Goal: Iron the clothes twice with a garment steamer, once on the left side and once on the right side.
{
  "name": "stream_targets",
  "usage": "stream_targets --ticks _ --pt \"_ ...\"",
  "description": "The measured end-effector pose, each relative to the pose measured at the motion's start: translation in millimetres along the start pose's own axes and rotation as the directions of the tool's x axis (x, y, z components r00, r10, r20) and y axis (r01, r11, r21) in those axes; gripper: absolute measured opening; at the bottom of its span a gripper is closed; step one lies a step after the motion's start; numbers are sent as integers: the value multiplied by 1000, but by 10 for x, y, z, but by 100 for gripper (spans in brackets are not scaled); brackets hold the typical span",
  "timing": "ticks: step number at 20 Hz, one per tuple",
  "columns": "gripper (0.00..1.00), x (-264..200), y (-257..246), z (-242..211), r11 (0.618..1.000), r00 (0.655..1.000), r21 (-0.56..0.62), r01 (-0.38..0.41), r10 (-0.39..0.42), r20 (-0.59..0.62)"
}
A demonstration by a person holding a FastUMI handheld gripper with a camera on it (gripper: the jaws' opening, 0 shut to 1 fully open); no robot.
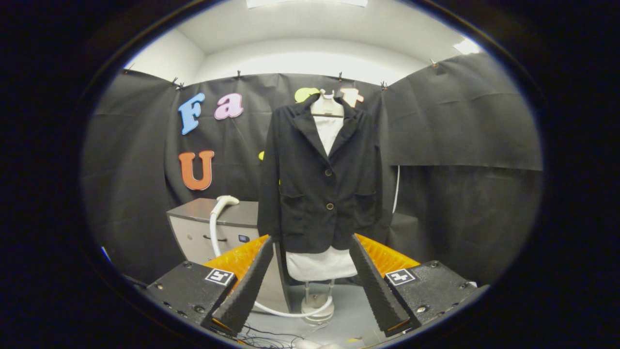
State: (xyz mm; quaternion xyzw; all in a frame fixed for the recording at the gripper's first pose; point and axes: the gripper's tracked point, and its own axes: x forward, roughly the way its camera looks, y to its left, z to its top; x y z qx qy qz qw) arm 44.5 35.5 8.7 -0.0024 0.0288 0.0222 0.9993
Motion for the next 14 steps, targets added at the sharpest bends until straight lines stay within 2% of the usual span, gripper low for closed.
stream_targets --ticks 6,11,14 --pt "98 842 597 264 996 995 7 -87 87 -54" --pt "98 1790 1411 525 979 975 10 -204 204 -84" --pt "98 2297 1960 630 958 952 1 -286 285 -109"
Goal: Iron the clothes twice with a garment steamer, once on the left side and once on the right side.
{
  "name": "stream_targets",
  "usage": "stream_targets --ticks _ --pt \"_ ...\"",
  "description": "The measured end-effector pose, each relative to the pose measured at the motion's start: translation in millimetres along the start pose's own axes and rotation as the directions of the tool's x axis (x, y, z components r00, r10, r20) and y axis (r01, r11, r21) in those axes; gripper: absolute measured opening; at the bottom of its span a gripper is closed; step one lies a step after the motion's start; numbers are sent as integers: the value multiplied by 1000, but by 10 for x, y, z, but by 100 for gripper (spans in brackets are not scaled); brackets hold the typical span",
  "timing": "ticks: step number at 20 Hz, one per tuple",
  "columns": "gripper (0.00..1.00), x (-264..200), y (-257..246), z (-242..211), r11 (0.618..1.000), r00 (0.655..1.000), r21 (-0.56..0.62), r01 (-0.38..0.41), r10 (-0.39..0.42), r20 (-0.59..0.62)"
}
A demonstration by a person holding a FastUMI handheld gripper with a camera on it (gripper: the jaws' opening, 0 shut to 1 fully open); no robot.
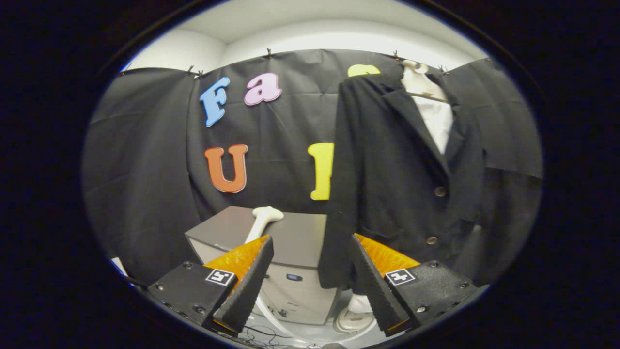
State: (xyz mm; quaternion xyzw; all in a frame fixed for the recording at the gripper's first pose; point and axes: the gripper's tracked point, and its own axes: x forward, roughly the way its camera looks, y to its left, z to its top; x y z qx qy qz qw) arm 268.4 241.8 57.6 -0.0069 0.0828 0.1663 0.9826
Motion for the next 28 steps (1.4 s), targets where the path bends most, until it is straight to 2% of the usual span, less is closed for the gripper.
stream_targets --ticks 6,12,18,19,24,26,27,28 --pt "98 1080 686 64 992 988 -21 -122 119 -95" --pt "98 2029 1054 -189 990 958 -28 -139 127 -256" --pt "97 2554 1108 -538 993 924 -37 -114 92 -371" --pt "97 2614 1092 -623 994 915 -49 -100 73 -397" --pt "94 2874 1155 -926 996 855 5 -92 81 -513" --pt "86 2936 1194 -977 996 836 6 -84 74 -544" --pt "78 2960 1233 -1008 996 827 3 -87 74 -558" --pt "76 2981 1243 -1081 997 815 3 -83 70 -575"
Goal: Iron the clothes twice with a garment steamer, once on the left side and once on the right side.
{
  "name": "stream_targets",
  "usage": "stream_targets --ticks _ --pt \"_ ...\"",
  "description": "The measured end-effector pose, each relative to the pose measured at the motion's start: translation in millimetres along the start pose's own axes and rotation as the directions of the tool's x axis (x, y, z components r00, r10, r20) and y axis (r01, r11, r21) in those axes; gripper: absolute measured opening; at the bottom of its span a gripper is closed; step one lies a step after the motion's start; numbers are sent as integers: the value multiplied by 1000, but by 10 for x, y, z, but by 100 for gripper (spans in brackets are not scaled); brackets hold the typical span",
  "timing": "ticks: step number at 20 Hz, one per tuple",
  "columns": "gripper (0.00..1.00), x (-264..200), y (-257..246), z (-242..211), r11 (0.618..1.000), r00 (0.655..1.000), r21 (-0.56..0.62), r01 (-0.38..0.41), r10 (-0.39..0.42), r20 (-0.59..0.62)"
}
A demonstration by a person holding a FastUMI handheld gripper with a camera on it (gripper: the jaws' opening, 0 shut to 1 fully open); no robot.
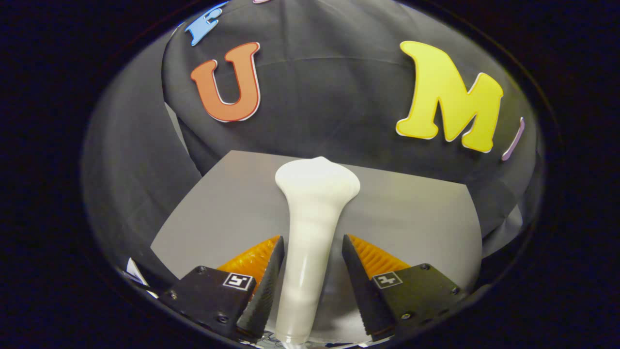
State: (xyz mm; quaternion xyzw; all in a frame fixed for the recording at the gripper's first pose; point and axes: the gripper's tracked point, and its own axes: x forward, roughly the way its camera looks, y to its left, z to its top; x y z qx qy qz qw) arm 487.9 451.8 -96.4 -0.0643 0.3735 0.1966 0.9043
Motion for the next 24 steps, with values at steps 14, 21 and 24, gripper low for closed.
stream_targets --ticks 14,21,24 --pt "40 -169 34 6 999 998 41 -21 19 55" --pt "39 -1046 -38 -154 996 963 37 -87 75 257" --pt "39 -1524 -59 -352 989 935 39 -146 125 331"
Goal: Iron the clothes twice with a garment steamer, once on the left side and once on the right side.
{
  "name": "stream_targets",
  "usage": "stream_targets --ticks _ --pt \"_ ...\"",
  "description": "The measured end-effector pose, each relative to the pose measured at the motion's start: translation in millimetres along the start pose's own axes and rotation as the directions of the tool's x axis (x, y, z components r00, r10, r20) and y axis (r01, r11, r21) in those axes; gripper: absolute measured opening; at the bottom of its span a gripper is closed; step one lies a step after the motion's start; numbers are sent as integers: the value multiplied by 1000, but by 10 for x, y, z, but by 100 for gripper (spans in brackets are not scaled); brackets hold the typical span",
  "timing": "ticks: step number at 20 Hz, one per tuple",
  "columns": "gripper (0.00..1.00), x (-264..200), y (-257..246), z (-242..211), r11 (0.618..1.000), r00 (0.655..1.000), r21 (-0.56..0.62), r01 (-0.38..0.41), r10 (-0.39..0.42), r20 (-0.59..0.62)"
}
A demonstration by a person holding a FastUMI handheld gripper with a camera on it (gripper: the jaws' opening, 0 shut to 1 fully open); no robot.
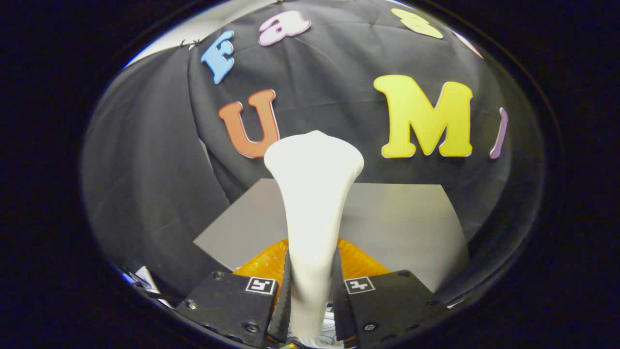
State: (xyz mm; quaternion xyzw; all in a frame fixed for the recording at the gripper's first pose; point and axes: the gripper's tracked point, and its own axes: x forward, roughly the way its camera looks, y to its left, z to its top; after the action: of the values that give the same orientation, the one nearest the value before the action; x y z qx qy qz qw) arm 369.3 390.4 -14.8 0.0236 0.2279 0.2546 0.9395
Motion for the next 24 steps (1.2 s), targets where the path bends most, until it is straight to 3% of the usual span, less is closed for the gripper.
stream_targets --ticks 7,11,15,18,24 --pt "38 -1624 -172 117 999 983 46 -11 2 182" --pt "38 -2504 -488 138 994 965 103 28 -54 257" --pt "38 -3238 -887 165 985 937 126 117 -151 315" --pt "38 -3593 -1156 294 976 911 131 174 -210 356" --pt "38 -3877 -1580 846 968 870 168 186 -242 429"
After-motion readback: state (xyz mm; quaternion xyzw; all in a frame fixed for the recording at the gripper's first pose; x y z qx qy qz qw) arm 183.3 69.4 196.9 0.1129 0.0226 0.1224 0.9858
